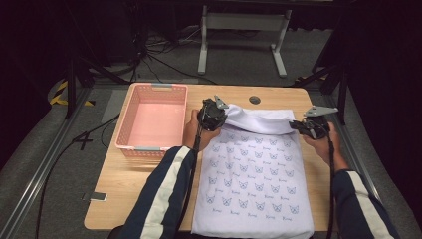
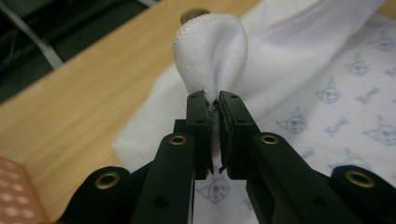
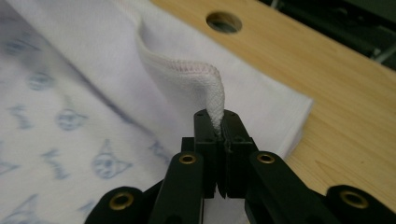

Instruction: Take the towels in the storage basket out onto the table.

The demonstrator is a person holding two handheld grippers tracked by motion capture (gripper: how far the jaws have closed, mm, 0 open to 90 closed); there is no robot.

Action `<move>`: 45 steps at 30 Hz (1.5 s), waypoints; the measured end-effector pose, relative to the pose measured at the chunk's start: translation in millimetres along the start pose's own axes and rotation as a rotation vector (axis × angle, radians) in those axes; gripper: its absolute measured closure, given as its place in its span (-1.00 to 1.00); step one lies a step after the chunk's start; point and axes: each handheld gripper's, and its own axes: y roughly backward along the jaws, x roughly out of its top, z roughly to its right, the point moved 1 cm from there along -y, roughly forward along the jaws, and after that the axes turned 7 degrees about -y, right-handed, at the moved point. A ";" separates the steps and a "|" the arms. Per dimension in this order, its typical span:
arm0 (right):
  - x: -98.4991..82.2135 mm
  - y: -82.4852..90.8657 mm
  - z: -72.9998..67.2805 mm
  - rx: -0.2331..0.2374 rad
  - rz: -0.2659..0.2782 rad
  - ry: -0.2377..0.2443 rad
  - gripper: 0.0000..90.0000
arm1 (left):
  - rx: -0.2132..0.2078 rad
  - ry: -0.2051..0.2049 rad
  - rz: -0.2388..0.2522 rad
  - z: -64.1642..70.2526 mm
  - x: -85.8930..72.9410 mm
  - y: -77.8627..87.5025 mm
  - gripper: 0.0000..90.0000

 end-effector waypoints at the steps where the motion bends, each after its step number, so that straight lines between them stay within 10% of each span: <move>1: 0.4 8.9 -1.5 0.024 0.020 -0.001 0.93 | -0.007 -0.022 0.008 3.3 -0.9 13.7 0.85; 11: -35.4 110.9 -54.7 0.278 0.107 0.163 0.93 | -0.137 -0.157 0.093 58.9 -60.2 93.4 0.83; 21: -107.5 133.7 -107.5 0.462 -0.094 0.266 0.92 | -0.293 -0.200 -0.015 112.9 -131.8 113.2 0.91; 26: -135.3 121.5 -122.3 0.479 -0.196 0.263 0.90 | -0.338 -0.215 -0.067 124.1 -144.5 100.8 0.96; 28: -140.4 114.8 -128.2 0.461 -0.225 0.277 0.88 | -0.311 -0.229 -0.062 125.3 -138.5 100.1 0.68; 40: -143.8 111.1 -121.8 0.378 -0.178 0.248 0.89 | -0.323 -0.298 -0.051 124.5 -122.4 83.2 -0.15; 45: -143.2 112.9 -120.6 0.369 -0.162 0.244 0.88 | -0.313 -0.199 -0.047 108.7 -124.5 74.9 -0.31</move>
